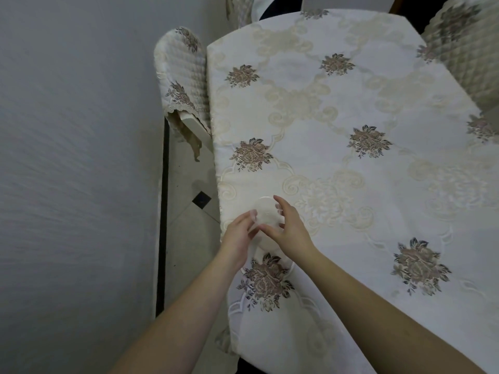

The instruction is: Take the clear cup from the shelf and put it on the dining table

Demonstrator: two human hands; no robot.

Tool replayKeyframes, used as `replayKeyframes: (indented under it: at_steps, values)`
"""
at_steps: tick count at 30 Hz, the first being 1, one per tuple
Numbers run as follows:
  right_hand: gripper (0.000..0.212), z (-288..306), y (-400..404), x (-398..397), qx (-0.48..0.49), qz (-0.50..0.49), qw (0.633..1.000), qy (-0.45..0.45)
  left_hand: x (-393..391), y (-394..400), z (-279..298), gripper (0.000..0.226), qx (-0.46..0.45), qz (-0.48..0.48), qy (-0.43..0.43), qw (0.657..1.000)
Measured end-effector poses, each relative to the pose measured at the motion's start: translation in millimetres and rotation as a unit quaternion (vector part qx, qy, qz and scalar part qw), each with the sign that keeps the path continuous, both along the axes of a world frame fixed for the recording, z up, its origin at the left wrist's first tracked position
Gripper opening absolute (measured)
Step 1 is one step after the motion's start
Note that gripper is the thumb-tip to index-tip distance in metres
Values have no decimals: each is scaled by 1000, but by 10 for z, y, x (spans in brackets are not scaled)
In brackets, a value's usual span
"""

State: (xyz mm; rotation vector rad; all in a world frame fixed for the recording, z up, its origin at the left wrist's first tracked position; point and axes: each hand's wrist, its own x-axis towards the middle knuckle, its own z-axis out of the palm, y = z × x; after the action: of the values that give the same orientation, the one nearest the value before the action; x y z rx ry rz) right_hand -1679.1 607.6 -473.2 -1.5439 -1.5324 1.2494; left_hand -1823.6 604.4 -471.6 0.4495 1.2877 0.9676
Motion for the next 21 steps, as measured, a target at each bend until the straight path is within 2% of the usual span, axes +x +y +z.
replayKeyframes:
  at_steps: [6,16,21]
  values:
    - [81,-22,20,33,21,16,999,-42,13,27,-83,17,-9,12,28,1000]
    - [100,89,-1,87,-4,14,998,-55,30,-32,-41,31,-19,12,57,998]
    - [89,203,-112,192,8,26,997,-77,-66,-139,6,27,-11,27,103,994]
